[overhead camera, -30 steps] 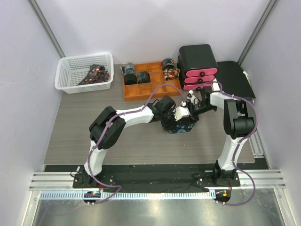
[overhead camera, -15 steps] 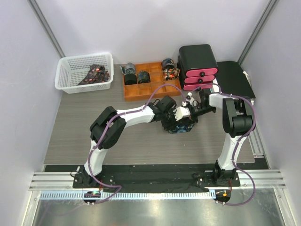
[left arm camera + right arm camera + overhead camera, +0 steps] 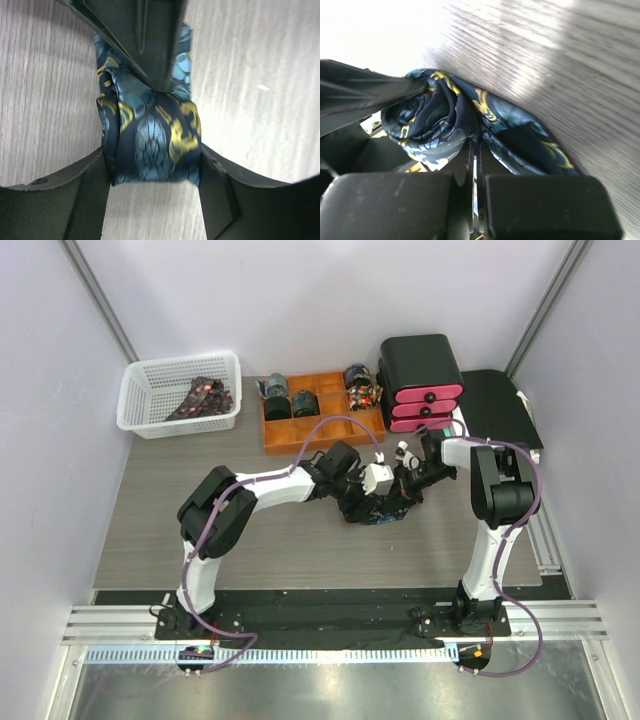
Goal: Roll the ties
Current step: Roll the tie at the center of the board.
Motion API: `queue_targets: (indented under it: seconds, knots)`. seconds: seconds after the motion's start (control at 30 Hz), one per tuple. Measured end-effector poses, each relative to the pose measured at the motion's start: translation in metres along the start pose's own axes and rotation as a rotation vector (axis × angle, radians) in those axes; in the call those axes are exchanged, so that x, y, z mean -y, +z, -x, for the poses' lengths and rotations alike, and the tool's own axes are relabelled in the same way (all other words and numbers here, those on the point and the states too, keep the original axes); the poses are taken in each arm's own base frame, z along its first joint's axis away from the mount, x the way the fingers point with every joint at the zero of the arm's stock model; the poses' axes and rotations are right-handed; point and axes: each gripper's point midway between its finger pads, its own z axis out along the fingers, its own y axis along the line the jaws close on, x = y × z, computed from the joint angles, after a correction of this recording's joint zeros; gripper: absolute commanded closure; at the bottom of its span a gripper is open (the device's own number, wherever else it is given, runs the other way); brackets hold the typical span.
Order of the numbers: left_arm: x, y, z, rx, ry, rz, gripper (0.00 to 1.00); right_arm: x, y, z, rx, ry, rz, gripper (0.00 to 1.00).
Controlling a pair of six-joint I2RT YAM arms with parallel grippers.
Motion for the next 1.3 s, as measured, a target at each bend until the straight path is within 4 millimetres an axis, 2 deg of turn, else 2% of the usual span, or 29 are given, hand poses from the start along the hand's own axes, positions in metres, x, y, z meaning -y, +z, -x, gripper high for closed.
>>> queue_targets:
  seconds: [0.17, 0.23, 0.37, 0.43, 0.7, 0.9, 0.97, 1.0, 1.1, 1.13, 1.23, 1.27, 1.3]
  knots:
    - [0.006, -0.01, 0.006, 0.072, 0.0, -0.021, 0.32, 0.004, -0.002, 0.001, -0.007, 0.009, -0.039, 0.99]
    - [0.006, -0.011, 0.007, 0.09, 0.01, -0.022, 0.25, 0.004, -0.002, 0.001, -0.012, 0.011, -0.05, 0.99]
    - [0.011, -0.013, 0.007, 0.125, 0.058, -0.037, 0.22, 0.006, -0.002, 0.0, -0.028, 0.027, -0.057, 0.99]
    - [0.011, -0.013, 0.01, 0.141, 0.086, -0.041, 0.13, 0.006, -0.002, -0.001, -0.033, 0.033, -0.06, 0.99]
    - [0.012, -0.005, 0.02, 0.179, 0.176, -0.046, 0.12, 0.008, -0.003, -0.007, -0.057, 0.059, -0.073, 0.99]
    - [0.02, 0.016, 0.013, 0.136, 0.211, -0.058, 0.27, 0.008, -0.003, -0.009, -0.073, 0.081, -0.072, 0.99]
    - [0.02, 0.019, 0.014, 0.123, 0.226, -0.058, 0.42, 0.009, -0.003, -0.011, -0.083, 0.092, -0.072, 0.99]
    - [0.021, 0.02, 0.015, 0.116, 0.232, -0.06, 0.52, 0.009, -0.002, -0.012, -0.088, 0.098, -0.071, 0.99]
    - [0.019, 0.022, 0.018, 0.087, 0.236, -0.066, 0.66, 0.009, -0.002, -0.014, -0.098, 0.117, -0.059, 0.98]
    - [0.018, 0.023, 0.017, 0.079, 0.238, -0.067, 0.68, 0.008, -0.002, -0.015, -0.099, 0.119, -0.055, 0.96]
    - [0.019, 0.021, 0.014, 0.053, 0.24, -0.07, 0.75, 0.006, -0.002, -0.015, -0.102, 0.118, -0.038, 0.79]
    - [0.018, 0.02, 0.012, 0.043, 0.245, -0.07, 0.76, 0.006, -0.002, -0.015, -0.102, 0.117, -0.034, 0.69]
    - [0.018, 0.02, 0.011, 0.033, 0.248, -0.07, 0.78, 0.006, -0.002, -0.015, -0.101, 0.117, -0.029, 0.66]
